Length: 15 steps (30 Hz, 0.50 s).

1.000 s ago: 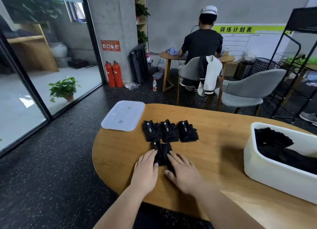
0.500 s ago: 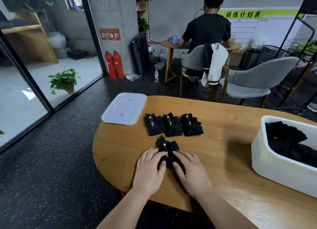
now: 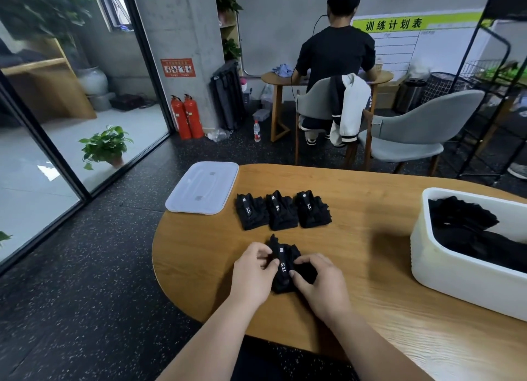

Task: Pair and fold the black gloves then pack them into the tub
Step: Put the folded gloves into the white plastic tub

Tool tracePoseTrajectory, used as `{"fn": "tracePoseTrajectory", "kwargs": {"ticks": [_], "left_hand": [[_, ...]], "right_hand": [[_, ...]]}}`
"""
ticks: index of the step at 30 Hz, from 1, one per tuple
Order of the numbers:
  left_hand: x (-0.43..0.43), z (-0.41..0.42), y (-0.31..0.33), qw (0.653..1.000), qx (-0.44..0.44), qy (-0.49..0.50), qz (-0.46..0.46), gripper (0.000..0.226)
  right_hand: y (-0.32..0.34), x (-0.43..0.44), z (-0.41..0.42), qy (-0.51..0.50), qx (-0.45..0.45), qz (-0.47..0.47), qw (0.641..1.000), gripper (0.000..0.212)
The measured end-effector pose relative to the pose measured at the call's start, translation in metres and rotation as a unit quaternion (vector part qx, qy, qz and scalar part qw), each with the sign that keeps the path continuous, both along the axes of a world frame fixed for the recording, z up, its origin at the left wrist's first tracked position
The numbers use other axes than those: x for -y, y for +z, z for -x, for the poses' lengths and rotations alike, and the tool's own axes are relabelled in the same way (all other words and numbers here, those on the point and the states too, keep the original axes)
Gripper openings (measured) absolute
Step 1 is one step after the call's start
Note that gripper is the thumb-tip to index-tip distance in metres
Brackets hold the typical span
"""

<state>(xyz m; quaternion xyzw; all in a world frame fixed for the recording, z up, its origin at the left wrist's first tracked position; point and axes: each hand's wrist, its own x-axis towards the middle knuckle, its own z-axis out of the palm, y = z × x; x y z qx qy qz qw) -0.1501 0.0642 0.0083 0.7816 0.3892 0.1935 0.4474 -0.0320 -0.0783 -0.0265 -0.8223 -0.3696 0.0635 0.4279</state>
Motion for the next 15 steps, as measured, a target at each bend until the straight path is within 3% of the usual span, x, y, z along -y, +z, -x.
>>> {"fn": "tracePoseTrajectory", "kwargs": {"ticks": [5, 8, 15], "left_hand": [[0.006, -0.010, 0.014, 0.990, 0.002, 0.073, 0.122, 0.051], [0.008, -0.014, 0.014, 0.986, -0.004, 0.079, 0.147, 0.068], [0.026, -0.014, 0.025, 0.984, 0.023, 0.028, 0.173, 0.070]], "right_hand": [[0.004, 0.006, -0.001, 0.003, -0.034, -0.011, 0.999, 0.027], [0.006, 0.011, 0.001, 0.002, -0.050, -0.009, 0.999, 0.031], [0.021, 0.037, 0.001, 0.015, -0.113, 0.001, 0.993, 0.037]]}}
